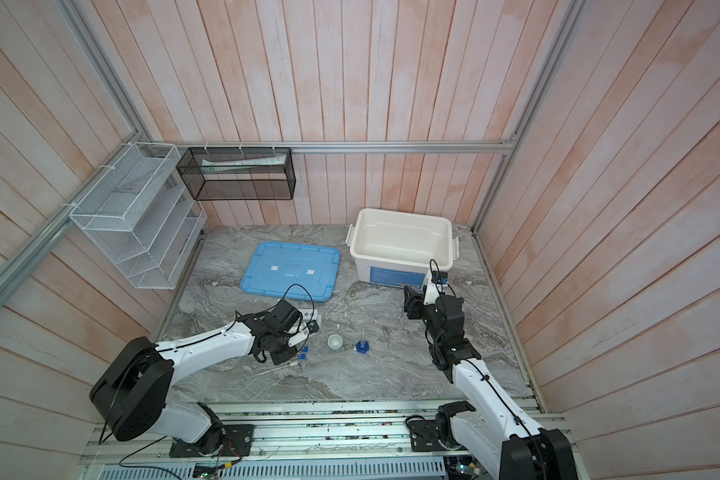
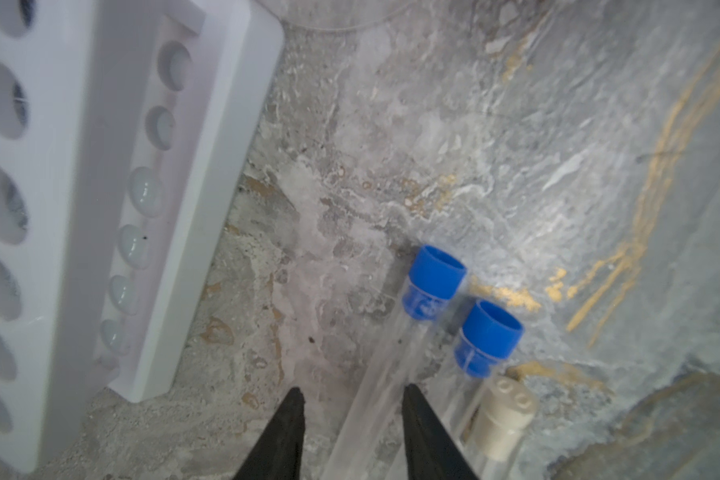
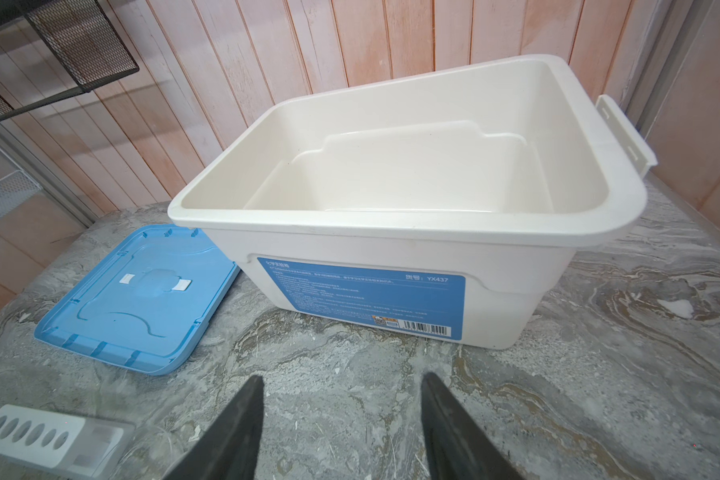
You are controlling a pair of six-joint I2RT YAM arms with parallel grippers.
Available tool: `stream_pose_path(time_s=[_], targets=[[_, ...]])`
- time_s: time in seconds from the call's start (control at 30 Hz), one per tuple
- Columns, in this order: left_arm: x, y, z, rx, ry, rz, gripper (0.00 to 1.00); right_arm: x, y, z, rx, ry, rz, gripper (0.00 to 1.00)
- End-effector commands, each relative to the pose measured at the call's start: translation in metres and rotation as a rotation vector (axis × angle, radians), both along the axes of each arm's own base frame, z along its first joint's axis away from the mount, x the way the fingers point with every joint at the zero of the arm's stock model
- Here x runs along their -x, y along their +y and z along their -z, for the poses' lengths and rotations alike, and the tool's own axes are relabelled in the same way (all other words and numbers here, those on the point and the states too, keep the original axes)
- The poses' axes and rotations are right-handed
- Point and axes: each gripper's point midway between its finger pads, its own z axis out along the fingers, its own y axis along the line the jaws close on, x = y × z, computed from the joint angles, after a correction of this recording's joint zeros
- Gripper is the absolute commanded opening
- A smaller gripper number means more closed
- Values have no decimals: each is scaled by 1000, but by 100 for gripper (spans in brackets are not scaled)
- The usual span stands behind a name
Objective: Organize the chemistry lab equipment
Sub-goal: 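Lower left gripper and close it on a blue-capped test tube, then lift the tube with left gripper while right gripper reaches toward it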
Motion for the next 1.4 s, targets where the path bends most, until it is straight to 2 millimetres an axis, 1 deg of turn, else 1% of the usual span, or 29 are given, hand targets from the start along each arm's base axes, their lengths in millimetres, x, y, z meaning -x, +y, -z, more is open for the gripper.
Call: stream_pose_path(time_s=[0.0, 0.3, 0.57, 0.77, 0.97, 1.03, 1.13, 1.23, 1.33, 1.37], targets=[[-9, -7, -2, -1, -22, 20, 40, 0, 0, 1, 0, -8, 7, 60], [-12, -7, 4, -21, -15, 31, 37, 0, -5, 3, 14, -10, 29, 55], [-14, -11, 11, -19, -6, 45, 27, 0, -6, 5, 17, -7, 37, 48], [-14, -14, 14, -11, -5, 60, 18, 1, -7, 6, 22, -3, 37, 47], [-14, -16, 13, 3, -5, 60, 15, 2, -8, 4, 21, -6, 41, 47], [-17, -17, 8, 9, -25, 60, 14, 2, -8, 2, 20, -8, 42, 47], [-26, -19, -6, 25, -86, 63, 14, 2, -7, -1, 14, -11, 40, 47], [-35, -26, -25, 66, -144, 60, 14, 2, -4, -4, 4, -7, 23, 47], [-42, -37, -47, 138, -184, 44, 14, 1, 5, -5, -9, 22, -20, 48], [-43, -41, -58, 175, -206, 39, 14, 1, 9, -4, -9, 42, -41, 48]])
